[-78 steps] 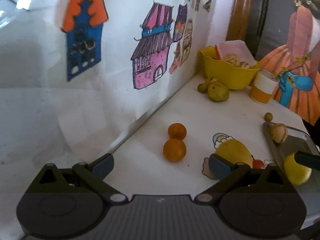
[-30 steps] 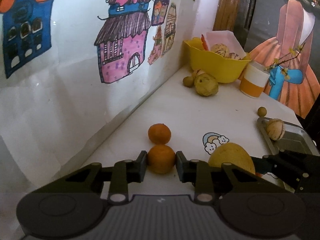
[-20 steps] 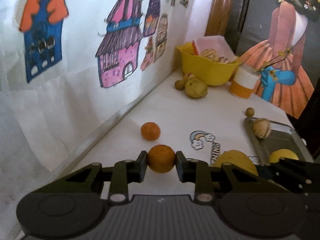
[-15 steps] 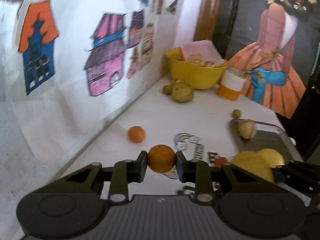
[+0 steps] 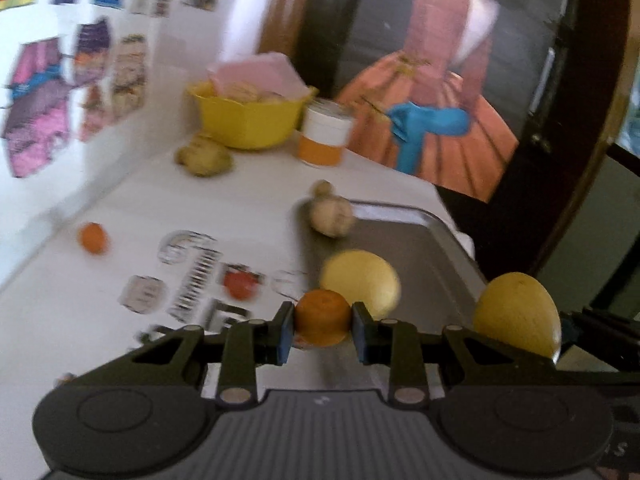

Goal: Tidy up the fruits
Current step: 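Lower the pear onto the tray with the right tool while the left tool sets the tangerine beside it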

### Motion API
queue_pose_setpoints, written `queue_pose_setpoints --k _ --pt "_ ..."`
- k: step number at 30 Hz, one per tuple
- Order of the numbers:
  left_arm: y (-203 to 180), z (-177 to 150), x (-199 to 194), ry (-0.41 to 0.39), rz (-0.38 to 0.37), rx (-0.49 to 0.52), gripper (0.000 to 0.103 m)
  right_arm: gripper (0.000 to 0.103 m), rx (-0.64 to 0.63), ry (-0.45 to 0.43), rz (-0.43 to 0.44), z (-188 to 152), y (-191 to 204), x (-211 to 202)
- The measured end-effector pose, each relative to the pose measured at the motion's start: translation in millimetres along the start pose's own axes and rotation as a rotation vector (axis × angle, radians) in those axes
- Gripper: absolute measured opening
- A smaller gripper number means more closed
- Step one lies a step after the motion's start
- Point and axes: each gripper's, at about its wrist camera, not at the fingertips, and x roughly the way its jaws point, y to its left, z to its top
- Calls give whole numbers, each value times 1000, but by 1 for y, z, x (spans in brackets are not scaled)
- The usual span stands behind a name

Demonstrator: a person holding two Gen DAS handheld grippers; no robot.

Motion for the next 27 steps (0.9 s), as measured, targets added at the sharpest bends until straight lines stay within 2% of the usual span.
queue_pose_setpoints --k 3,11,27 --pt "-15 -7 8 23 -16 13 33 61 17 5 -46 -11 -16 -4" --pt "-28 -19 24 73 -8 38 33 61 29 35 -76 -31 -37 7" --pt "-30 -24 33 109 -13 53 33 61 -27 63 -108 -39 -30 30"
